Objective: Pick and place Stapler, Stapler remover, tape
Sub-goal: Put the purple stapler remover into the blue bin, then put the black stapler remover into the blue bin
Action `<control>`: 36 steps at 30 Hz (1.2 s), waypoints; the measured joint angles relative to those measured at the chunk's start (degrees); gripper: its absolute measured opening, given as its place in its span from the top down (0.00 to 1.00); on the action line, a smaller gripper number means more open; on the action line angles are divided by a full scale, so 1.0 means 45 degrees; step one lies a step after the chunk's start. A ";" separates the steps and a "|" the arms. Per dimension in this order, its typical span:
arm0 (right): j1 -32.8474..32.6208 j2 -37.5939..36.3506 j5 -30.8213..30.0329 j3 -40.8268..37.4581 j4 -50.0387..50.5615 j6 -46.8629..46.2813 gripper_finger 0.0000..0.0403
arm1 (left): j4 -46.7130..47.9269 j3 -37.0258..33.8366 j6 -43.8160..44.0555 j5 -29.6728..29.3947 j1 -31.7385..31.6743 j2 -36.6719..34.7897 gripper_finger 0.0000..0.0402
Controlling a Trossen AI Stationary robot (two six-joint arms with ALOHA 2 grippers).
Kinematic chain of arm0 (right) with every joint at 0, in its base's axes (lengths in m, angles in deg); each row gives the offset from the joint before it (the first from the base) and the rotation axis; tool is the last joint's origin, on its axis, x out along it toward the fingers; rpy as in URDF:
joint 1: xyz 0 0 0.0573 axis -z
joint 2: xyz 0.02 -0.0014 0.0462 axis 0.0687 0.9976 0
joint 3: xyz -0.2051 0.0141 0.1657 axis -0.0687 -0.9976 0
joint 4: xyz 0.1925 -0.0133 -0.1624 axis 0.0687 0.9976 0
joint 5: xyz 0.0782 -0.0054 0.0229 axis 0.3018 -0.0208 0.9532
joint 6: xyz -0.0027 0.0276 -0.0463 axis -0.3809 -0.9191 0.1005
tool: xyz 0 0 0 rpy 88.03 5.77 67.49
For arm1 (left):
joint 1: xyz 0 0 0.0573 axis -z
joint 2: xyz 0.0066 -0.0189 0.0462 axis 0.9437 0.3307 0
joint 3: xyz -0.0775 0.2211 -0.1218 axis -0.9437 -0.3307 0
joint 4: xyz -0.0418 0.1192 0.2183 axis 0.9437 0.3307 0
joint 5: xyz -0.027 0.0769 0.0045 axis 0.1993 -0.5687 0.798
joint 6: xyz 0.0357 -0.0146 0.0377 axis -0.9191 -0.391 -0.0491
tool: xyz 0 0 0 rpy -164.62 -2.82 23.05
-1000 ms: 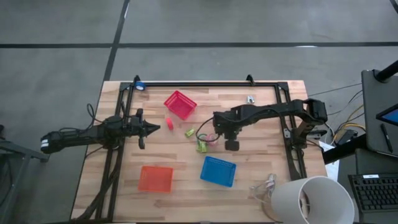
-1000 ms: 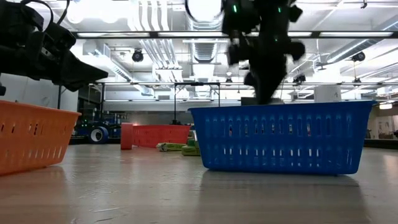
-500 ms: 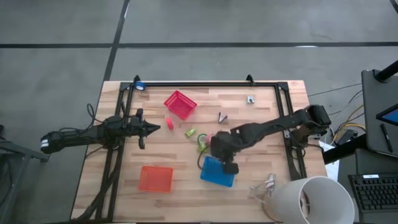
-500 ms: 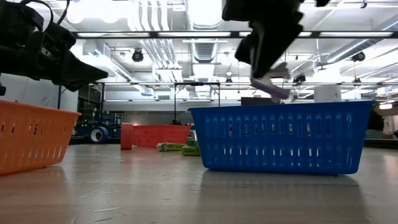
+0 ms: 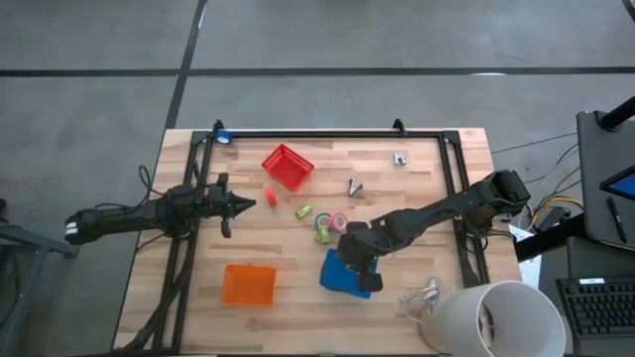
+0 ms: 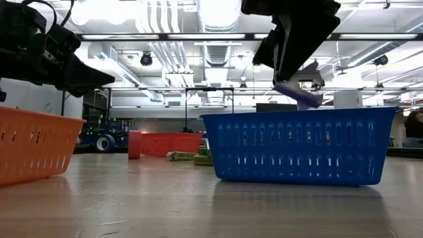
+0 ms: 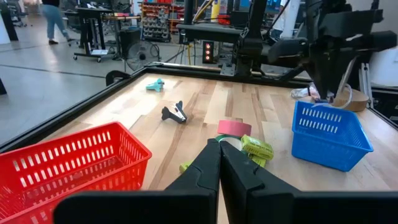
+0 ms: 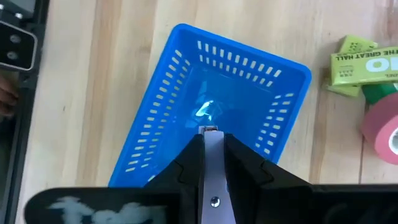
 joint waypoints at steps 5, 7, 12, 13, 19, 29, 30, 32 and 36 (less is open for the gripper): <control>-0.0075 0.0010 -0.0049 -0.0729 -0.0912 -0.0142 0.89 | 0.0000 0.0000 -0.0003 0.0005 0.0000 0.0000 0.98; -0.0076 0.0010 -0.0041 -0.0896 -0.1103 -0.0419 0.89 | 0.0000 0.0000 -0.0003 0.0000 -0.0002 0.0000 0.98; -0.0067 0.0010 -0.0261 -0.1014 -0.1104 -0.1271 0.89 | 0.0000 0.0000 -0.0003 0.0000 -0.0001 0.0000 0.98; -0.0068 0.0010 -0.0265 -0.1048 -0.1149 -0.1377 0.89 | 0.0000 0.0000 -0.0002 0.0002 -0.0003 0.0000 0.98; -0.0180 0.0194 -0.0264 -0.1281 -0.1315 -0.1807 0.89 | 0.0000 0.0000 -0.0003 0.0000 -0.0001 0.0000 0.98; -0.0209 0.0185 -0.0361 -0.1388 -0.1265 -0.1945 0.80 | 0.0000 0.0000 -0.0003 0.0002 -0.0001 0.0000 0.98; -0.0214 0.0185 -0.0361 -0.1388 -0.1270 -0.1948 0.79 | 0.0000 0.0000 -0.0003 0.0000 -0.0001 0.0000 0.98; -0.0209 0.0185 -0.0362 -0.1393 -0.1263 -0.1930 0.77 | 0.0000 0.0000 0.0000 0.0002 -0.0005 0.0000 0.98; -0.0204 0.0185 -0.0545 -0.1253 -0.1196 -0.1775 0.74 | 0.0000 0.0000 -0.0001 0.0002 -0.0003 0.0000 0.98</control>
